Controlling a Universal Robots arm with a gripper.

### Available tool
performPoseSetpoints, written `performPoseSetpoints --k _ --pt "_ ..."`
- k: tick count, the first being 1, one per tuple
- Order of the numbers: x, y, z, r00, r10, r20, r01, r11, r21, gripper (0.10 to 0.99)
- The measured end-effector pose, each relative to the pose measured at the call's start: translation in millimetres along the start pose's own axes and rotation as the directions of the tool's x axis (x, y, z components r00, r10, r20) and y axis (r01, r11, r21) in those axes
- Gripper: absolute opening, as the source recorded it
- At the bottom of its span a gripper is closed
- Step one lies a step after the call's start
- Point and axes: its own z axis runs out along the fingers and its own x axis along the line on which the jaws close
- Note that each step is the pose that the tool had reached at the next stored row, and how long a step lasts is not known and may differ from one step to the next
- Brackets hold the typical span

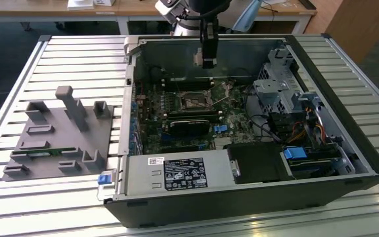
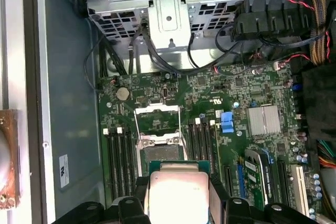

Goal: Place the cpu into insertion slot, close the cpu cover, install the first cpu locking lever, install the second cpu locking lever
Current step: 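Place the cpu into insertion slot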

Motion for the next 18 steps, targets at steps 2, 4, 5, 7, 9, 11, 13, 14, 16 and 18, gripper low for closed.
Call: performPoseSetpoints --k 2,4,5,7,9,11,13,14,16,18 --pt "0.0 -0.4 0.5 1.0 -0.001 -0.0001 0.001 1.0 0.0 0.537" --pt "-0.1 -0.5 1.1 0.9999 -0.017 -0.0017 0.017 0.9999 0.0 0.537" --pt "-0.1 -0.6 1.4 0.9994 -0.034 -0.0031 0.034 0.9994 0.001 0.537" --pt "-0.1 -0.7 2.3 0.9975 -0.07 -0.0063 0.07 0.9975 0.001 0.537" --pt "-0.1 -0.7 2.9 0.9947 -0.102 -0.009 0.102 0.9948 0.001 0.537" --pt "-0.1 -0.9 4.1 0.9942 -0.107 -0.0096 0.107 0.9943 0.001 0.537" --pt "-0.1 -1.0 5.5 0.9942 -0.107 -0.0096 0.107 0.9942 0.001 0.537" --pt "-0.1 -1.0 6.1 0.9942 -0.107 -0.0095 0.107 0.9942 0.001 0.537" --pt "-0.1 -1.2 7.2 0.9942 -0.107 -0.0095 0.107 0.9942 0.002 0.537" --pt "-0.1 -1.2 8.1 0.9942 -0.107 -0.0095 0.107 0.9942 0.002 0.537"
